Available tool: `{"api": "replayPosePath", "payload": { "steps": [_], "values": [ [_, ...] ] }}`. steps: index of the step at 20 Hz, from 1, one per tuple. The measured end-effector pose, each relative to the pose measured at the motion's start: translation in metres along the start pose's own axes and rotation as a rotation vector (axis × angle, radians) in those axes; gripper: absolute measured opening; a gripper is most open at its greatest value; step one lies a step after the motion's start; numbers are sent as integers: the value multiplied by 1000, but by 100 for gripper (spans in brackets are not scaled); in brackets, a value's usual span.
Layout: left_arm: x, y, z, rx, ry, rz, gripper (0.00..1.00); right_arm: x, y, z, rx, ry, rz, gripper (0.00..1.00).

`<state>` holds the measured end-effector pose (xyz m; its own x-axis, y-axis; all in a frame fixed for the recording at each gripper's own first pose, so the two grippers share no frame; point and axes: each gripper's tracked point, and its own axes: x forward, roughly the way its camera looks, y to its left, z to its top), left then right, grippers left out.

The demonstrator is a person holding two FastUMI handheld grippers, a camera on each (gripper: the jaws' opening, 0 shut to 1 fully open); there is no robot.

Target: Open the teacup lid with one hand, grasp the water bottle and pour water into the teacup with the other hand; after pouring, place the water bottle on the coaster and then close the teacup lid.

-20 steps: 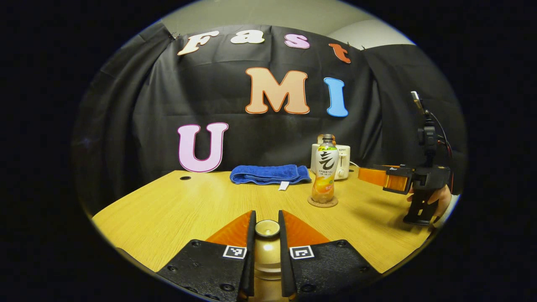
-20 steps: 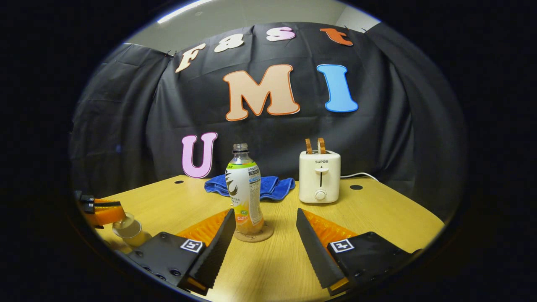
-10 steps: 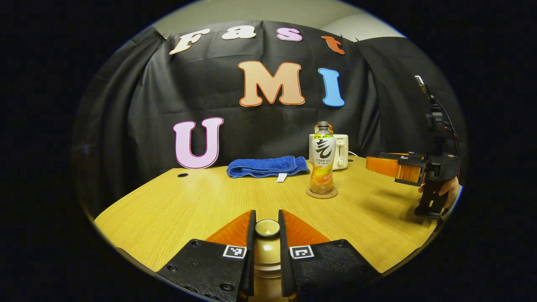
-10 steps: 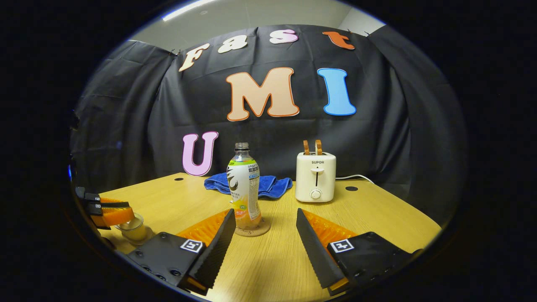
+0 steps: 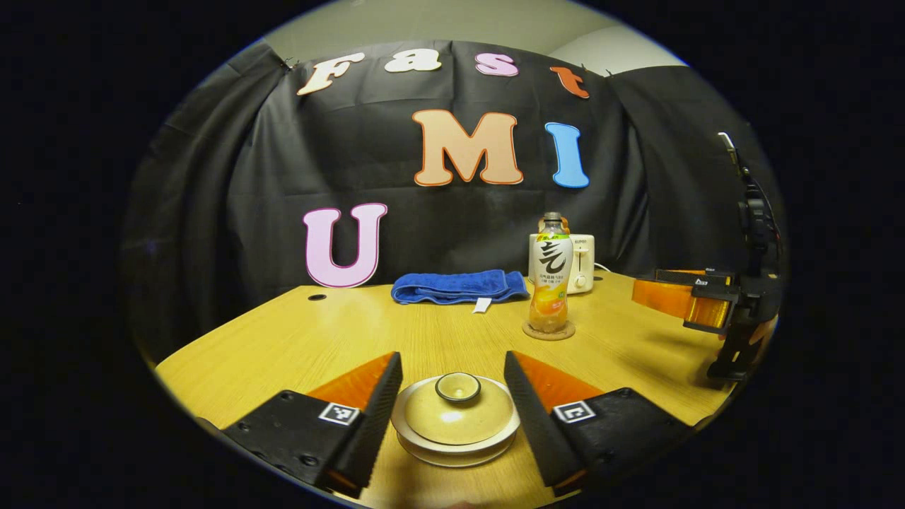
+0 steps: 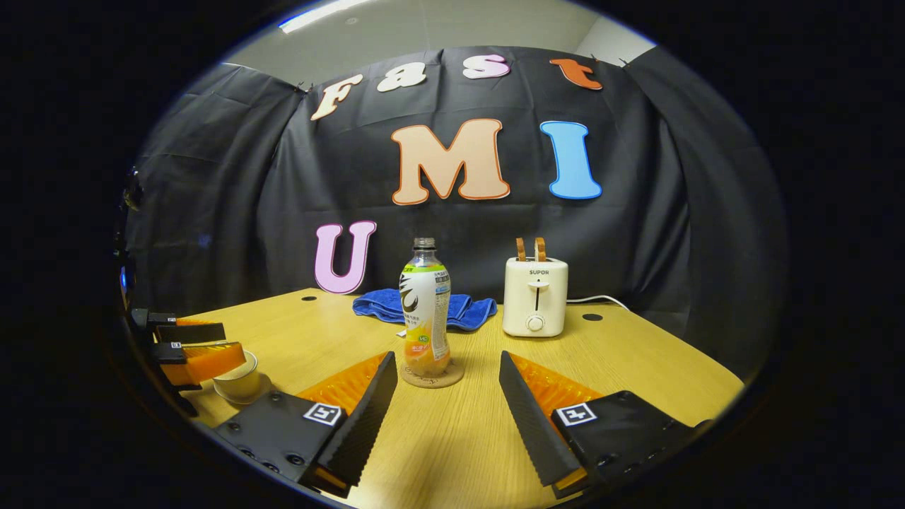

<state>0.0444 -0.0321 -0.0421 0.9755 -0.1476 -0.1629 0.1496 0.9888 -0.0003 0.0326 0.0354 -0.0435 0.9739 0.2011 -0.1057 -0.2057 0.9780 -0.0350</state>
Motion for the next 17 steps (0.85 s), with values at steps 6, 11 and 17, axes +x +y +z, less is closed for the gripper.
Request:
{"api": "replayPosePath", "payload": {
  "steps": [6,11,17],
  "values": [
    [-15,2,13,-6,-76,1,91,-32,1,5,6,-40,-23,93],
    [-24,7,3,-21,-56,18,91,-53,4,-2,-12,-42,-44,91],
    [-34,4,4,-30,-72,18,91,-73,3,-11,11,-40,-69,90]
  ]
}}
